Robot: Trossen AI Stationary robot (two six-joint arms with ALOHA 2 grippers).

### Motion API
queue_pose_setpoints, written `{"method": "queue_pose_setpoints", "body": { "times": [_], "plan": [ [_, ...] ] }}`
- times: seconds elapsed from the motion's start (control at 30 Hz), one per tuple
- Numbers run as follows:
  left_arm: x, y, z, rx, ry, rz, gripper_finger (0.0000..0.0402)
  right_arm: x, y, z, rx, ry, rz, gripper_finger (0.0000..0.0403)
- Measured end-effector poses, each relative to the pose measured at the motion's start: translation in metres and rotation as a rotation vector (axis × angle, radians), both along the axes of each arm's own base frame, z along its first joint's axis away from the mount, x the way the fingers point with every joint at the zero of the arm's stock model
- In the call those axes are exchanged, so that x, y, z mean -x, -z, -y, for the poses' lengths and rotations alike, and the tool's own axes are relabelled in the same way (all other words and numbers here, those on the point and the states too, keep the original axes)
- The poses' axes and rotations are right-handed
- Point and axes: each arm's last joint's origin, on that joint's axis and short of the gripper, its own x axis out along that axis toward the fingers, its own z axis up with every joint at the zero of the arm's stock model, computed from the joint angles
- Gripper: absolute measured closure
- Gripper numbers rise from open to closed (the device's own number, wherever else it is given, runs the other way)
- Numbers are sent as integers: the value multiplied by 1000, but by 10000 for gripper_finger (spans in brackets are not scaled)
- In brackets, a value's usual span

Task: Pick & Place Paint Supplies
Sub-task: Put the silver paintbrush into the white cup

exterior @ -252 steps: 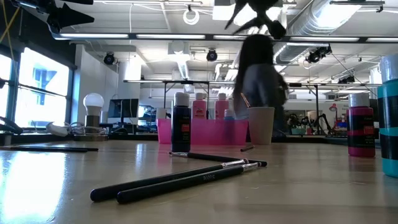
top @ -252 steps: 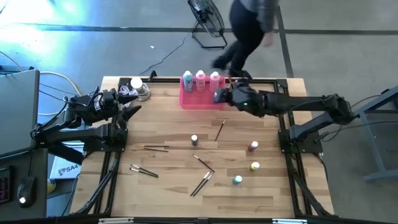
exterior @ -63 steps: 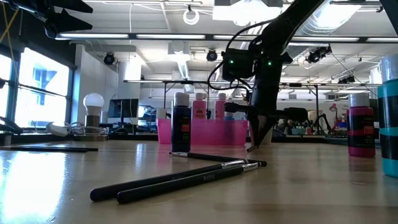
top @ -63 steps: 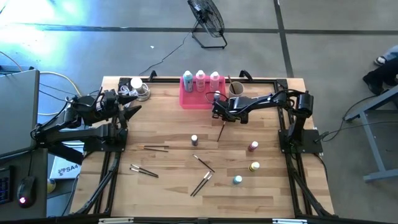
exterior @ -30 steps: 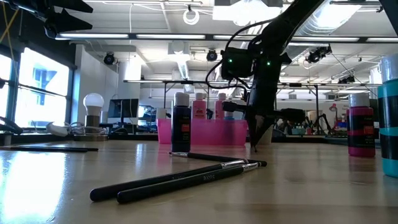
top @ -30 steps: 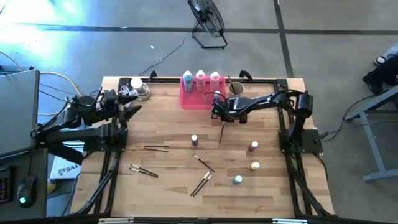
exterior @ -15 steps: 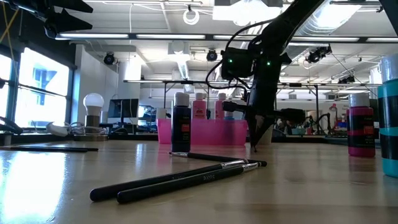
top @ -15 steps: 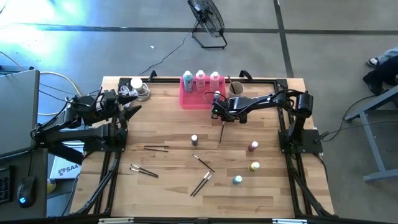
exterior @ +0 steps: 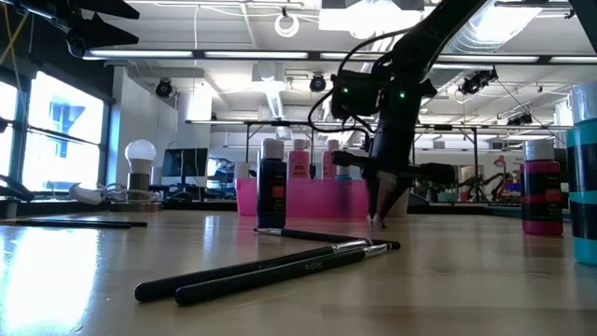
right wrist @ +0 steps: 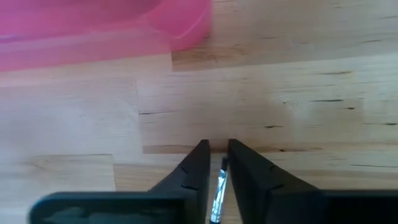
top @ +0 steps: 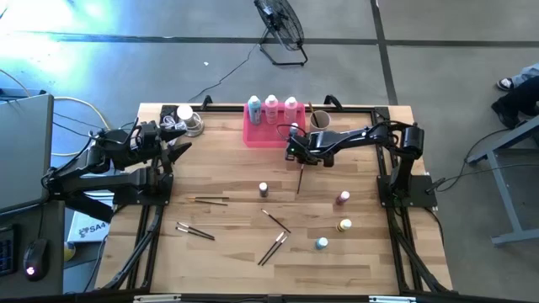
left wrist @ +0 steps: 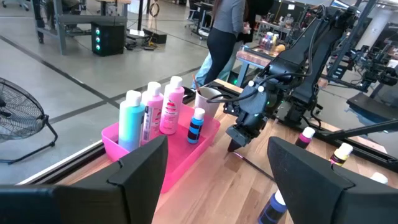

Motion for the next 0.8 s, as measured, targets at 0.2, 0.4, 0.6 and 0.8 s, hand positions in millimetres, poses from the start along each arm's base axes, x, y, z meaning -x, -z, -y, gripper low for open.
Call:
{"method": "queue_pose_setpoints", "body": {
  "times": [0.2,0.4,0.6,0.8],
  "plan": [
    [0,0,0,0,0,0,130,-2,-1,0,1,1,24,308],
    [0,0,0,0,0,0,130,-2,-1,0,-4,4,26,310],
    [0,0,0,0,0,0,130,-2,0,0,-18,7,24,321],
    [0,0,0,0,0,0,130,-3,-1,-5,-57,12,33,324]
  ]
}}
